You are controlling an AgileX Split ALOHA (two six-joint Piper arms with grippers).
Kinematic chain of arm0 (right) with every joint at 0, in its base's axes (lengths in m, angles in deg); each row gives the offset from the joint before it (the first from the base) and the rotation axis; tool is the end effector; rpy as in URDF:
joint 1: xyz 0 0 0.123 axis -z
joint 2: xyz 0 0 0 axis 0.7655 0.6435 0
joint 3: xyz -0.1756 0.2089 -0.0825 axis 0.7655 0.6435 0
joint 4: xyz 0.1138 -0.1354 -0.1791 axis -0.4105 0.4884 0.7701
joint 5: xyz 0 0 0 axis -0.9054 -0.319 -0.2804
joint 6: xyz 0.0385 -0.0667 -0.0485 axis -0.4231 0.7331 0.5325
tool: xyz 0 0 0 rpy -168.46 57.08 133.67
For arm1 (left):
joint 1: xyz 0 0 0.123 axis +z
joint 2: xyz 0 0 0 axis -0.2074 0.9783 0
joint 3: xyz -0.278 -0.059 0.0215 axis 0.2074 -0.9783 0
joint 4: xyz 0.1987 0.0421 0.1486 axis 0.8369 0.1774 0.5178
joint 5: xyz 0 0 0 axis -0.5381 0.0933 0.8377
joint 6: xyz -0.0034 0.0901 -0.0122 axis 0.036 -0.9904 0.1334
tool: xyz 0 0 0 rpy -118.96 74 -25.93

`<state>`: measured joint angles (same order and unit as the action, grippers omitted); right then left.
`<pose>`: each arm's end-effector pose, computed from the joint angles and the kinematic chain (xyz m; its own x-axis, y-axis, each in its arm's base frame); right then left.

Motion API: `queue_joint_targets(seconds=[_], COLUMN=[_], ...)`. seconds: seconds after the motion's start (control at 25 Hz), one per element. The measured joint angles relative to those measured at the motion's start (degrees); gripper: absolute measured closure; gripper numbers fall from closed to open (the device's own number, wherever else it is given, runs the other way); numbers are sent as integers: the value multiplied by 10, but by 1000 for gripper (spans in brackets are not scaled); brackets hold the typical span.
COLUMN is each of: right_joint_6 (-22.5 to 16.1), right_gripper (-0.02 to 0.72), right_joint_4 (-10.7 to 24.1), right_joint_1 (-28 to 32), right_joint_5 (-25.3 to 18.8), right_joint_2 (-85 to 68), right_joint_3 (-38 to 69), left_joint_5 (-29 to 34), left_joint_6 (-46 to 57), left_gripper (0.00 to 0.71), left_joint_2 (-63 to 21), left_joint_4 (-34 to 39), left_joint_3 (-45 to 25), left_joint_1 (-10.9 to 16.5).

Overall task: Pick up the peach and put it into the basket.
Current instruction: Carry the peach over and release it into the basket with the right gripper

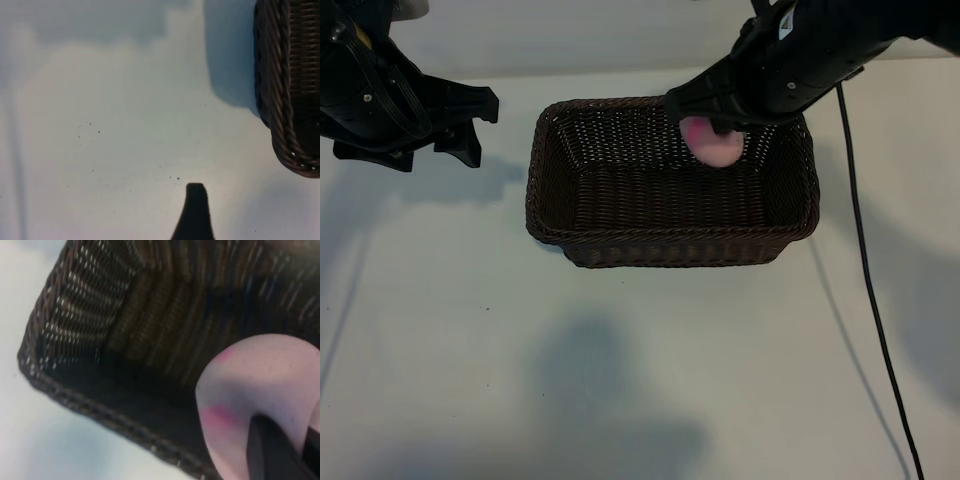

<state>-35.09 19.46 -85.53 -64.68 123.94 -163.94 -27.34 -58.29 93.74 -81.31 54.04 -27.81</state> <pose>0.3099 0.2308 0.2974 -0.7900 -0.2886 -0.5410 -0.4511 0.8712 0.1940 0.3134 -0.0932 0.3062 -0.9289 -0.0066 -0.3704 0.0497 0.9886 -0.1423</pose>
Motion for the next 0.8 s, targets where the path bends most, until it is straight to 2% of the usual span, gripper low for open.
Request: queue_joint_targets(seconds=[0.28,0.56,0.68,0.8], right_joint_6=[0,0,0,0], right_gripper=[662,642,591,476], right_joint_4=[23,25,25,25], right_joint_1=[1,1,1,1], right_joint_5=[41,49,49,34], right_joint_2=[99,118,118,118], right_joint_3=[-1,-2,-2,-8], left_joint_5=[0,0,0,0], left_joint_6=[0,0,0,0], left_gripper=[133,133,133,133], left_joint_2=[0,0,0,0], left_joint_4=[0,0,0,0], left_joint_3=[0,0,0,0], left_joint_1=[0,0,0,0])
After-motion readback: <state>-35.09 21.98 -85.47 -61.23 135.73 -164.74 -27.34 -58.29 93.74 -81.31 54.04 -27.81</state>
